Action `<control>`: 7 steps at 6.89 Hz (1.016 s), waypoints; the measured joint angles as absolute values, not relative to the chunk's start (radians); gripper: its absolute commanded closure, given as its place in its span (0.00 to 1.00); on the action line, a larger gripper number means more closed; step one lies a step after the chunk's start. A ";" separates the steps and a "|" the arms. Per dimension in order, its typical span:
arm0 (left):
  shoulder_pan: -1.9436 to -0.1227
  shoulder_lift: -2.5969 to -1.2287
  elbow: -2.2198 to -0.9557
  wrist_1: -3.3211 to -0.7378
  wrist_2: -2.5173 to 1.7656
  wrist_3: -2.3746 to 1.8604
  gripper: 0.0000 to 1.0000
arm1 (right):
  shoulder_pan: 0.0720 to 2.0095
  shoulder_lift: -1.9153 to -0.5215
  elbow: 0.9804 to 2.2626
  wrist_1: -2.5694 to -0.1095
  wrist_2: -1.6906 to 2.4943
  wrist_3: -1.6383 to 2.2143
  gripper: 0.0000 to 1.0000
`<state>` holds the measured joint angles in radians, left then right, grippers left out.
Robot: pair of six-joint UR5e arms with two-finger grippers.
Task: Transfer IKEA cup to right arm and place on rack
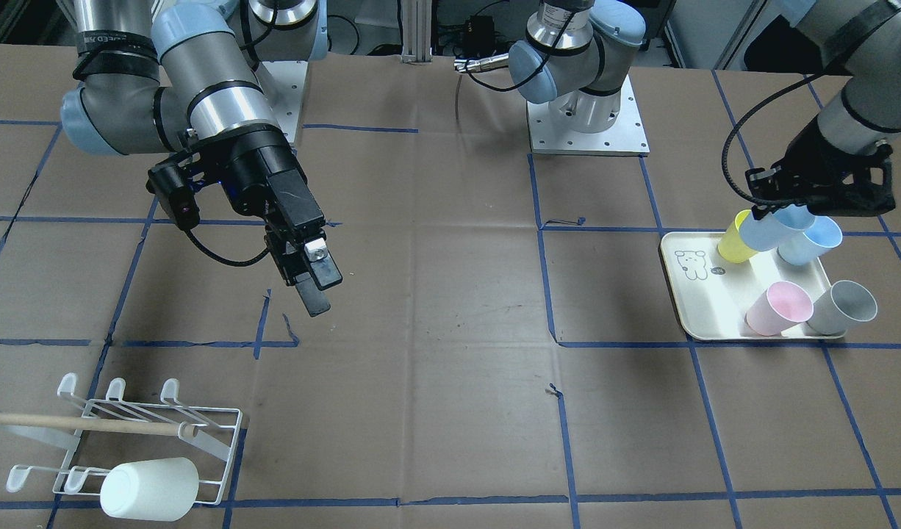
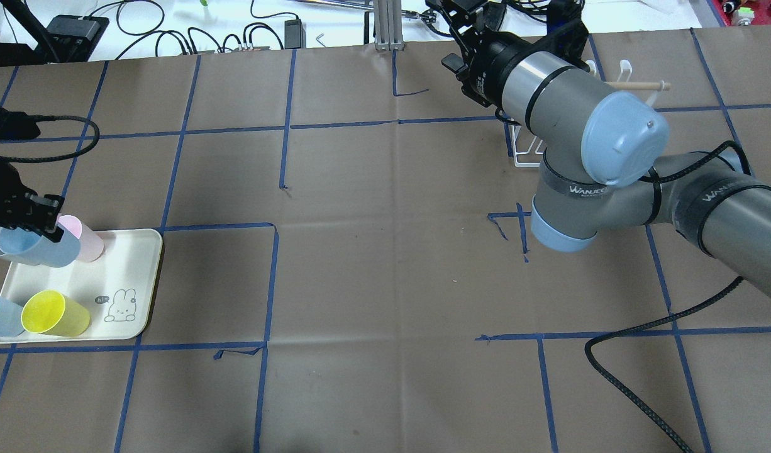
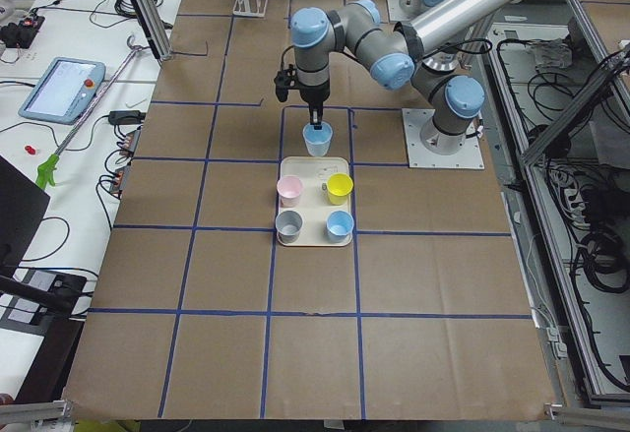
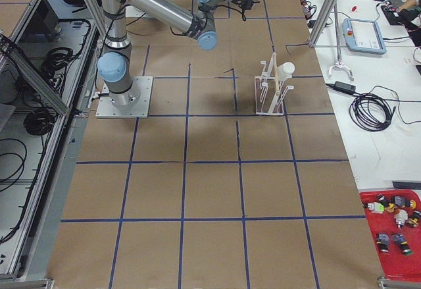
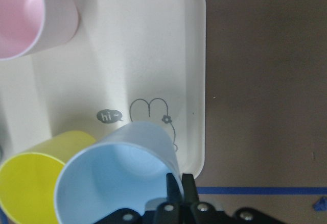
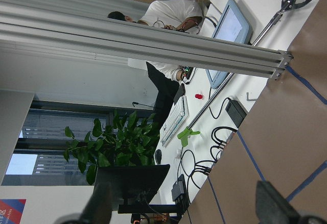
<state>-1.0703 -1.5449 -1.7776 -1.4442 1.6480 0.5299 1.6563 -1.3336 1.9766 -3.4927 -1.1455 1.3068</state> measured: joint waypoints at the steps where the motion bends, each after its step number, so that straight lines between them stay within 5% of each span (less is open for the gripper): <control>1: -1.112 -1.595 -1.665 -1.492 1.628 0.519 1.00 | 1.657 -1.333 1.977 -3.494 -1.145 1.311 0.00; 3: -1.174 -1.663 -1.539 -1.483 1.450 0.550 1.00 | 1.657 -1.332 1.976 -3.504 -1.146 1.313 0.00; 7: -1.202 -1.676 -1.574 -1.239 0.814 0.670 1.00 | 1.657 -1.325 1.976 -3.507 -1.156 1.302 0.00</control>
